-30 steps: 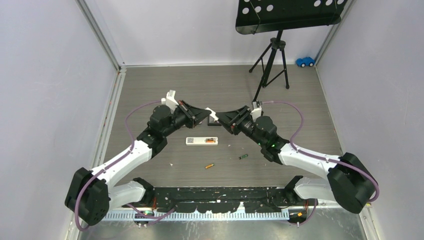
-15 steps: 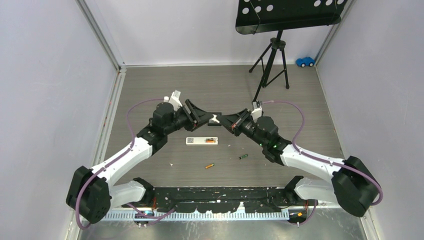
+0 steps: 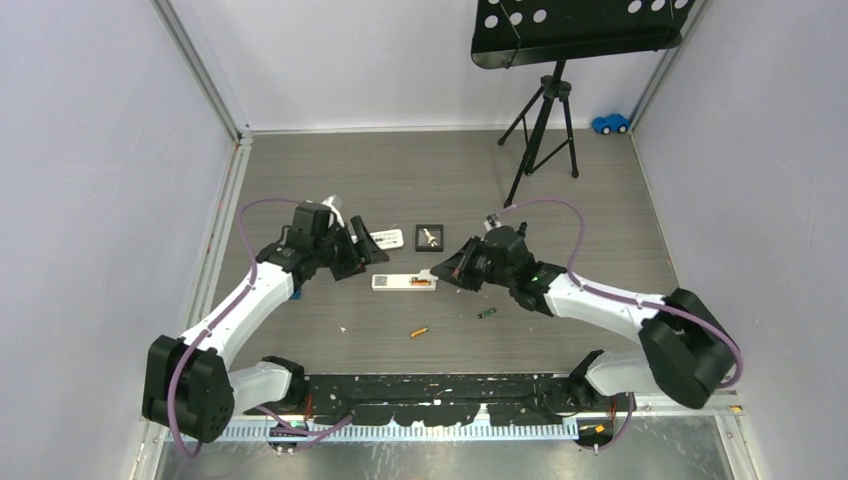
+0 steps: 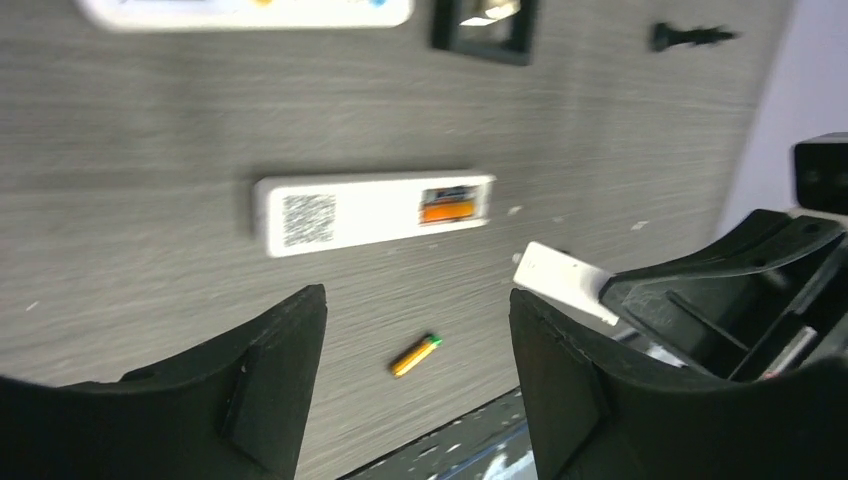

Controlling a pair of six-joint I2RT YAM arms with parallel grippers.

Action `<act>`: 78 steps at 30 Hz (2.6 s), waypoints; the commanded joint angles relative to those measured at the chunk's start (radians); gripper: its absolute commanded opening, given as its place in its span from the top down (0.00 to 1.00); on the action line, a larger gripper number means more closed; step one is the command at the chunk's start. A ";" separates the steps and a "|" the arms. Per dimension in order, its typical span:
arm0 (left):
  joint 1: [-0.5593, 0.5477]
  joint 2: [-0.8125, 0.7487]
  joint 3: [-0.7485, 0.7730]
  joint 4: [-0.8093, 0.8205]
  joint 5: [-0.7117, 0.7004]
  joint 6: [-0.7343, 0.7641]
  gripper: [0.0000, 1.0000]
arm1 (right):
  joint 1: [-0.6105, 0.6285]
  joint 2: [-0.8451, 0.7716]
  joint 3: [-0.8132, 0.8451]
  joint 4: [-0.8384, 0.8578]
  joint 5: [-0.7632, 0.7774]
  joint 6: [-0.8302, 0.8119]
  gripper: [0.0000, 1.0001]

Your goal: Load the batteries into the remote control

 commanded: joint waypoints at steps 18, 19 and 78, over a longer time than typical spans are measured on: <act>0.003 0.104 -0.076 -0.081 -0.138 0.130 0.47 | 0.003 0.303 0.208 -0.062 -0.096 -0.302 1.00; 0.003 0.112 -0.074 -0.075 -0.139 0.129 0.47 | 0.003 0.314 0.212 -0.060 -0.098 -0.310 1.00; 0.003 0.252 0.043 -0.078 -0.190 0.147 0.46 | -0.025 0.425 0.331 -0.322 -0.038 -0.469 0.61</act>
